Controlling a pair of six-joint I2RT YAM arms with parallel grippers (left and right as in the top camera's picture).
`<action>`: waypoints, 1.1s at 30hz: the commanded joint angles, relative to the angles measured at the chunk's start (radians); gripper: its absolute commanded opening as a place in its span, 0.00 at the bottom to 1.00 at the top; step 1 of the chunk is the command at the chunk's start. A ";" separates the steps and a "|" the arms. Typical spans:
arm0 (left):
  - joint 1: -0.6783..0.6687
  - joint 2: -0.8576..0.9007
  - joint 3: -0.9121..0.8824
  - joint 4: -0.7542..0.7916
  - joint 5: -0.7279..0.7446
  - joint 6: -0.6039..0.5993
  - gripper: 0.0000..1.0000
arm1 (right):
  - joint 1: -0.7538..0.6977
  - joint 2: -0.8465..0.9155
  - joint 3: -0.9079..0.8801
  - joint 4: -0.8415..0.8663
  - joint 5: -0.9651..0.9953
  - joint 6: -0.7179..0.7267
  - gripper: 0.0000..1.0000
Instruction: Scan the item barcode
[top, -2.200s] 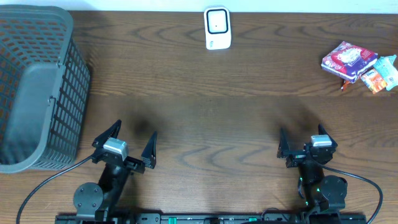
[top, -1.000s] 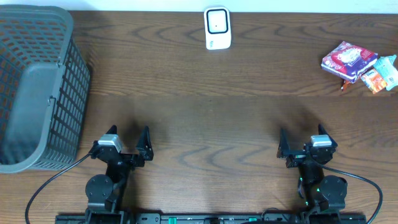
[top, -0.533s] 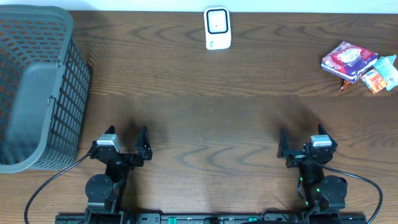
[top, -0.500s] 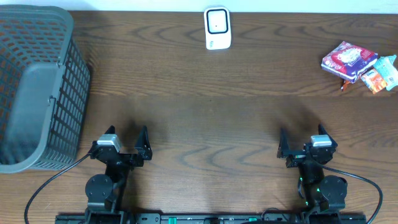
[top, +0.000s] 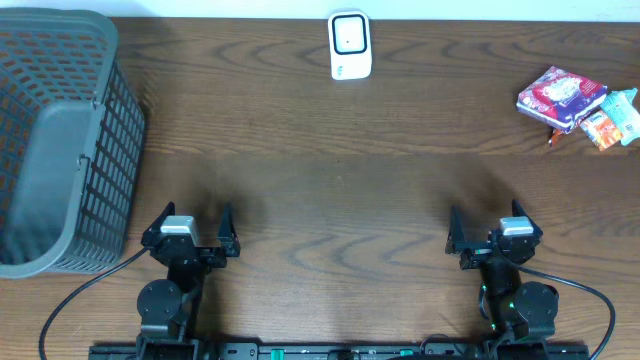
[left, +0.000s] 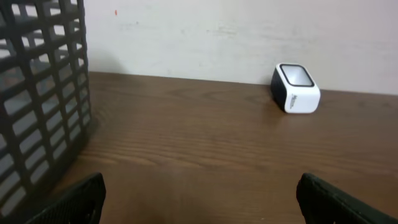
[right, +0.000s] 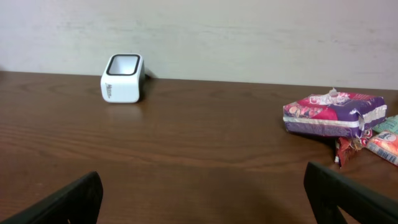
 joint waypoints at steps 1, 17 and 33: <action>0.005 -0.009 -0.014 -0.043 -0.006 0.088 0.98 | 0.003 -0.007 -0.003 -0.003 0.005 -0.008 0.99; 0.025 -0.008 -0.014 -0.047 -0.028 0.104 0.98 | 0.003 -0.007 -0.003 -0.003 0.005 -0.008 0.99; 0.025 -0.009 -0.014 -0.047 -0.054 0.054 0.98 | 0.003 -0.007 -0.003 -0.003 0.005 -0.008 0.99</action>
